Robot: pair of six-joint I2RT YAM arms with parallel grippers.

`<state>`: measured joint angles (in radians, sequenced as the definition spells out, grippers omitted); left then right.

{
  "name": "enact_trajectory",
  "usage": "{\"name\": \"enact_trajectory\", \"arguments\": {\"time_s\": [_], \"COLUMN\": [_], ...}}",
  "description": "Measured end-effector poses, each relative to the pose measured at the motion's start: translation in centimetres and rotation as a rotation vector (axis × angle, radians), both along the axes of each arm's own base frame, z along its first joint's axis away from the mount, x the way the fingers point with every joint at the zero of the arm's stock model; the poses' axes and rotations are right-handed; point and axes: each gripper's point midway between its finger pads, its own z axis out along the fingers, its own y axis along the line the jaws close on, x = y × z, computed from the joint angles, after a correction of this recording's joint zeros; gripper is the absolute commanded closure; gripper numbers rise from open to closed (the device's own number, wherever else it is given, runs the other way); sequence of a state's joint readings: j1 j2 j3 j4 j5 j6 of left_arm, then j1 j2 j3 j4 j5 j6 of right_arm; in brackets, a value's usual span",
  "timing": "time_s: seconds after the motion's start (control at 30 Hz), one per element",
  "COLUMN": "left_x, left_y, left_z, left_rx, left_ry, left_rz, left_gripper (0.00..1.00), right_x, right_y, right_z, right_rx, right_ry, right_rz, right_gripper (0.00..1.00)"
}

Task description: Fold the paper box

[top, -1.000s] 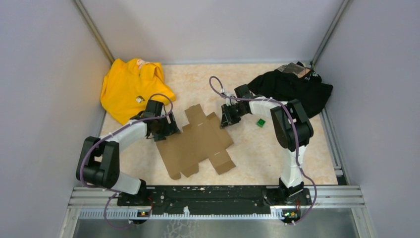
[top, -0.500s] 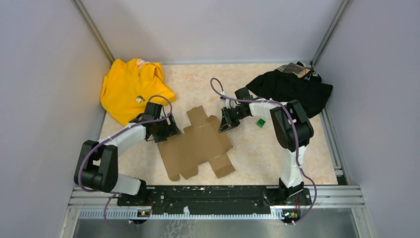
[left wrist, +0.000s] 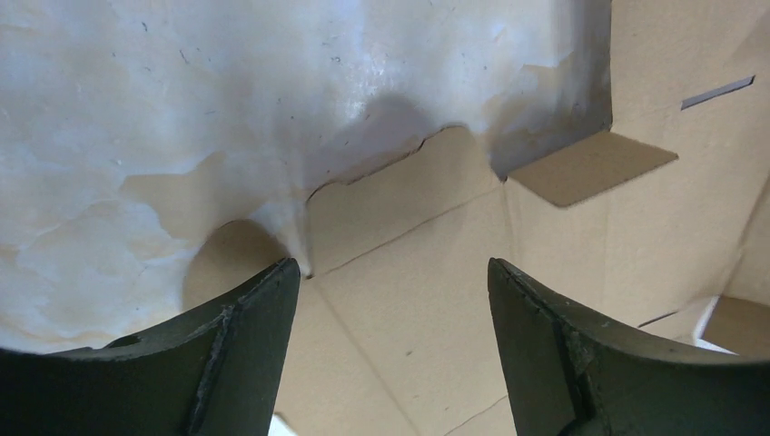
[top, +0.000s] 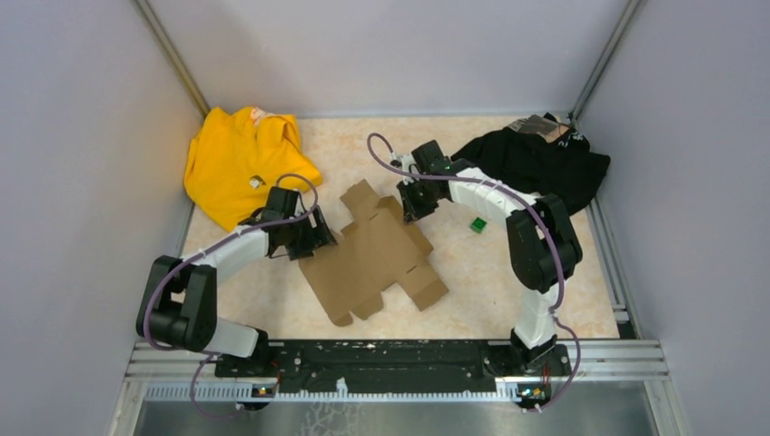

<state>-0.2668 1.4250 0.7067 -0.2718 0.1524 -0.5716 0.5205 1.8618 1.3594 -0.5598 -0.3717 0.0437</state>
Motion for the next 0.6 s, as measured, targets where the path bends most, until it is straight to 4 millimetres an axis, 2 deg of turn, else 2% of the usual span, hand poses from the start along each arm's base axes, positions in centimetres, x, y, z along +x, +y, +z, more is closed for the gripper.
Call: {"name": "enact_trajectory", "arguments": {"time_s": [0.07,0.27,0.47,0.53,0.6], "left_x": [0.2,2.1,4.1,5.3,6.6], "left_y": [-0.1,-0.6,-0.8,-1.0,-1.3], "left_z": [0.2,2.0,3.6,4.0,4.3], "left_rx": [-0.002,-0.012,-0.010,-0.014,-0.031], "left_ry": [-0.003,-0.052,-0.100,-0.109,-0.121], "left_rz": [-0.003,-0.006,-0.014,-0.016,-0.023], "left_gripper": [0.18,0.16,0.09,0.02,0.02], "right_x": [0.8,1.9,1.3,1.1,0.9], "right_y": [-0.4,-2.2,-2.8,-2.8,-2.9], "right_z": [0.9,1.6,1.7,2.0,2.2], "right_rx": [-0.065,-0.239,-0.408,-0.463,-0.509], "right_ry": [-0.061,-0.159,-0.237,-0.272,-0.302], "right_rz": [-0.003,-0.024,-0.003,0.008,0.013], "right_gripper": [0.99,1.00,1.00,1.00,1.00]}}
